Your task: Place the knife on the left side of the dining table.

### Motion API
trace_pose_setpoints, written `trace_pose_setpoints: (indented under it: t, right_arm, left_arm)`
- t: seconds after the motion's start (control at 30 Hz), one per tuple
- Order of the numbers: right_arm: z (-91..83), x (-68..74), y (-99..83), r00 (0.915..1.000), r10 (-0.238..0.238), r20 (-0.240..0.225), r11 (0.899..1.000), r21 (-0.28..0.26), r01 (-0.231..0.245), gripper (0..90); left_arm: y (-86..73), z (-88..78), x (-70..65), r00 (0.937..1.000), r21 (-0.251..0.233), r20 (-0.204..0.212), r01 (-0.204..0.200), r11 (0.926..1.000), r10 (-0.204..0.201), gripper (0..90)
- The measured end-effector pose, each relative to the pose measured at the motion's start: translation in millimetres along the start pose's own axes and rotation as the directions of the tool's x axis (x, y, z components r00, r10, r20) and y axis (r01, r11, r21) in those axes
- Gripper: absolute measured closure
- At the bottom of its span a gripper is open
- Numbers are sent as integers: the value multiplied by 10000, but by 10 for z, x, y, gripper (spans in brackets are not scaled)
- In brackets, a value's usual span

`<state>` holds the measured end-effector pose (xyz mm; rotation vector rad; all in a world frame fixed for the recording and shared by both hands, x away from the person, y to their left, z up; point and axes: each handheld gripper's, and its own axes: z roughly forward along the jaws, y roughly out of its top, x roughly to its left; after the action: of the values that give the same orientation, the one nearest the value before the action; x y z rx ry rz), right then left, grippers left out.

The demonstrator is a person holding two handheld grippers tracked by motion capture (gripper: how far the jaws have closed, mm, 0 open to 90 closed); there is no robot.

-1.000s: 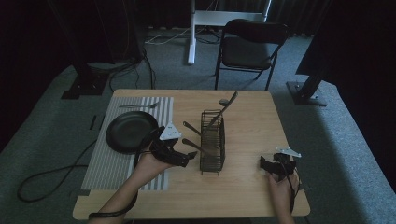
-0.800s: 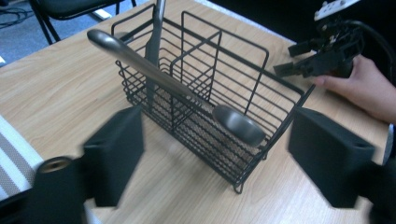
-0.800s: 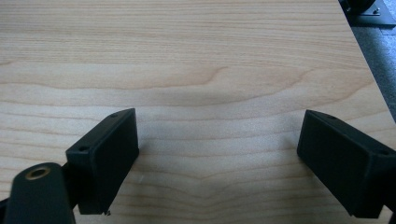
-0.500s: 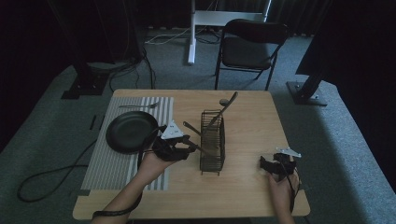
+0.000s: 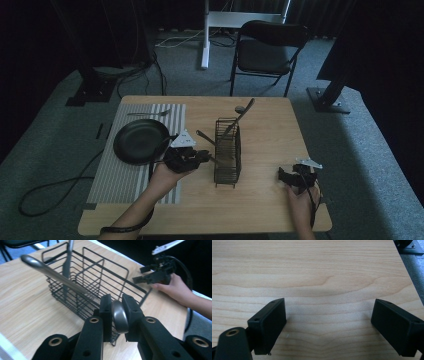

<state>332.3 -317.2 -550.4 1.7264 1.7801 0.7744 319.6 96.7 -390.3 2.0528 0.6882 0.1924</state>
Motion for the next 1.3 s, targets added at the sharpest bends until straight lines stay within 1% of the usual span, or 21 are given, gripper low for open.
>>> trace_pose_setpoints:
  t: [0.03,0.13,0.27,0.37,0.47,0.53,0.6,0.63,0.67,0.73,0.77,0.83,0.9,0.97,1.0,1.03,1.07,1.17,1.23,1.27,1.3]
  right_arm:
    - [0,0,0,10000,-6,0,10000,0,6,118]
    - [0,0,0,10000,-4,1,10000,-1,4,118]
    - [0,0,0,10000,-7,1,10000,-3,7,118]
    - [0,0,0,10000,-4,-1,10000,0,4,118]
    - [-1,-1,0,10000,-13,-1,10000,12,13,118]
    - [0,-1,0,10000,-11,0,10000,4,11,118]
    - [0,-1,0,10000,-16,1,10000,2,16,118]
    - [0,-1,0,10000,-13,0,10000,4,13,118]
    - [0,-1,0,10000,-10,0,10000,-3,10,118]
    - [0,0,0,10000,-7,3,10000,-4,7,118]
    - [0,0,0,10000,-8,-1,10000,-1,8,118]
    - [0,0,0,10000,-8,0,10000,-2,8,118]
    - [0,-1,0,10000,-11,1,10000,2,11,118]
    - [0,-1,0,10000,-14,-1,10000,-2,14,118]
    - [0,-1,0,10000,-13,1,10000,-4,13,118]
    - [1,0,0,10000,-7,5,10000,-7,7,118]
    - [0,-1,0,10000,-11,1,10000,-5,11,118]
    - [1,0,0,10000,-6,7,10000,-7,6,118]
    - [1,-1,0,10000,-11,1,10000,-5,11,118]
    - [1,-1,0,10000,-11,1,10000,-5,11,118]
    - [1,0,0,10000,-7,6,10000,-8,7,118]
  left_arm:
    - [0,-1,-4,9996,-79,247,150,9999,-148,832]
    - [1,0,-13,9996,-113,240,136,9998,-134,834]
    - [11,4,-27,9999,-185,148,52,9998,-49,836]
    - [19,6,-23,9999,-233,78,121,9997,-119,836]
    - [47,-3,-56,9994,-285,-330,-98,9995,88,836]
    - [66,-26,-61,9998,-403,-210,-40,9992,31,837]
    - [77,-38,-72,9997,-427,-208,-109,9990,100,836]
    - [97,-68,-91,9996,-496,-251,-114,9987,101,836]
    - [104,-89,-93,9999,-555,-147,-88,9984,80,837]
    - [113,-123,-98,10000,-642,-97,2,9979,-9,837]
    - [122,-146,-111,9999,-648,-123,-99,9978,91,837]
    - [126,-171,-124,9998,-768,-171,-85,9970,72,837]
    - [160,-263,-168,9997,-923,-213,-157,9956,138,837]
    - [172,-290,-175,9997,-925,-139,-192,9955,180,837]
    - [187,-347,-193,9999,-1078,-75,-135,9941,128,837]
    - [200,-376,-206,9997,-1022,-46,-235,9945,231,837]
    - [200,-376,-206,9997,-1022,-46,-235,9945,231,837]
    - [220,-507,-241,9995,-1285,-159,-286,9913,268,837]
    - [220,-507,-241,9995,-1285,-159,-286,9913,268,837]
    - [228,-593,-242,9994,-1447,-246,-288,9891,255,837]
    - [226,-631,-237,9995,-1521,-239,-251,9881,217,837]
